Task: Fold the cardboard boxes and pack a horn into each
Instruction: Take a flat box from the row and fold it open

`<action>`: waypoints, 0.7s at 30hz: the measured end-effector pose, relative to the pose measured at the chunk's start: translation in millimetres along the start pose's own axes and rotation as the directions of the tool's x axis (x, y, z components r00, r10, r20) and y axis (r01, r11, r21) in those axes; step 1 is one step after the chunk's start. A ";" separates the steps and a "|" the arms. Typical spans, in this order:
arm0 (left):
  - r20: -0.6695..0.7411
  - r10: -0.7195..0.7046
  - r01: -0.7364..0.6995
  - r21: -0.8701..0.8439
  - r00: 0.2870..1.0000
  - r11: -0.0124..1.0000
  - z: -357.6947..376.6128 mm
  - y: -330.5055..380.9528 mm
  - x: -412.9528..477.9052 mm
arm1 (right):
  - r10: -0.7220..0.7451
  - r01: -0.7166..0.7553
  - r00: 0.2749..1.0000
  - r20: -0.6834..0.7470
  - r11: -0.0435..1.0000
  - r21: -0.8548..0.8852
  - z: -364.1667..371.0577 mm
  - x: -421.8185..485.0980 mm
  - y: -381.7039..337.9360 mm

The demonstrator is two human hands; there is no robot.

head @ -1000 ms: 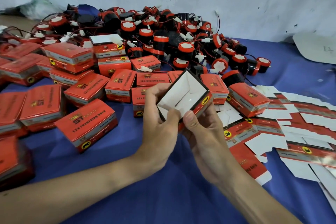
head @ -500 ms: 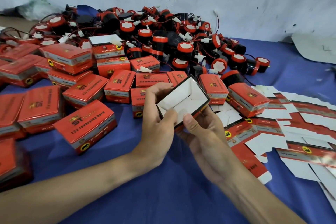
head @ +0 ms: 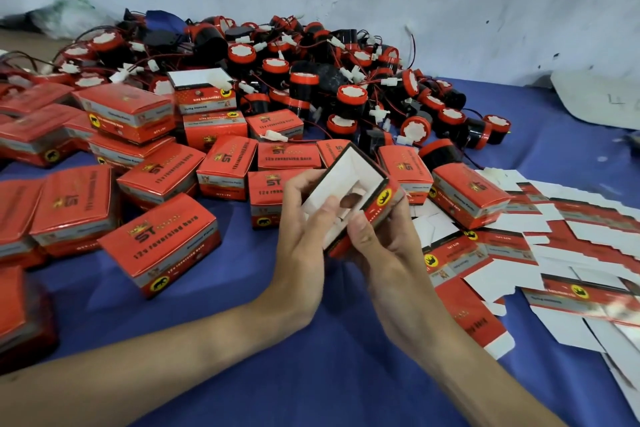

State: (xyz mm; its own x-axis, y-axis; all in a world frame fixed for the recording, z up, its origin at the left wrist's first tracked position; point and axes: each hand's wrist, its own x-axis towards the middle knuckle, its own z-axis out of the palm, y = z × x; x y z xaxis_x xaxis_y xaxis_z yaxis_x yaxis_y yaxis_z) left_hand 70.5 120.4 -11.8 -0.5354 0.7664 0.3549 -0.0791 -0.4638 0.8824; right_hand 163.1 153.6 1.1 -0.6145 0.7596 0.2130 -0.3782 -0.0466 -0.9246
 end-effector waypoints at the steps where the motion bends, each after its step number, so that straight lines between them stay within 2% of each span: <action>1: 0.012 0.003 -0.003 0.005 1.000 1.000 -0.3 -0.5 -0.9 | -0.016 0.016 1.000 -0.022 1.000 -0.008 -0.1 0.8 -0.9; 7: 0.082 -0.020 0.019 0.007 0.996 1.000 0.3 -4.6 -4.7 | -0.067 0.051 0.993 -0.093 0.985 -0.163 -9.3 1.2 -11.0; 11: 0.109 -0.013 0.011 0.024 0.994 1.000 0.9 -4.8 -4.9 | -0.067 0.060 0.997 -0.048 0.990 -0.131 -10.2 2.2 -11.8; 14: 0.110 -0.024 0.019 0.045 0.994 0.999 0.7 -2.2 -6.2 | 0.018 -0.017 1.000 0.020 0.996 -0.083 -14.0 4.1 -11.2; 17: 0.078 -0.074 0.060 0.165 0.994 0.984 5.6 -1.9 3.4 | 0.078 -0.074 0.994 0.080 0.996 -0.047 -19.7 6.3 -14.2; 18: 0.076 -0.085 0.068 0.200 0.993 0.977 6.2 -1.3 7.6 | 0.060 -0.053 0.994 0.090 0.995 -0.080 -19.7 7.4 -15.4; 19: 0.087 -0.081 0.061 0.215 0.993 0.975 5.8 -1.6 10.3 | -0.010 0.030 0.995 0.095 0.979 -0.204 -20.3 8.6 -15.4; 20: 0.100 -0.071 0.048 0.213 0.992 0.976 7.1 0.3 11.0 | -0.153 0.195 0.980 0.130 0.880 -0.433 -20.8 11.0 -16.2; 21: 0.136 -0.044 0.015 0.208 0.990 0.978 6.6 3.5 8.1 | -0.302 0.371 0.927 0.223 0.651 -0.662 -22.0 12.7 -16.3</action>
State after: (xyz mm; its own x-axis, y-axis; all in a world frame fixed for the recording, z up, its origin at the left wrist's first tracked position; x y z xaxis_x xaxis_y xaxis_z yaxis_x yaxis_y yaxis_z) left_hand 71.5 127.9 -3.8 -0.4119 0.8395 0.3543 0.0892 -0.3498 0.9326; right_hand 176.7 178.3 11.9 -0.6095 0.5739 0.5469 -0.0155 0.6811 -0.7321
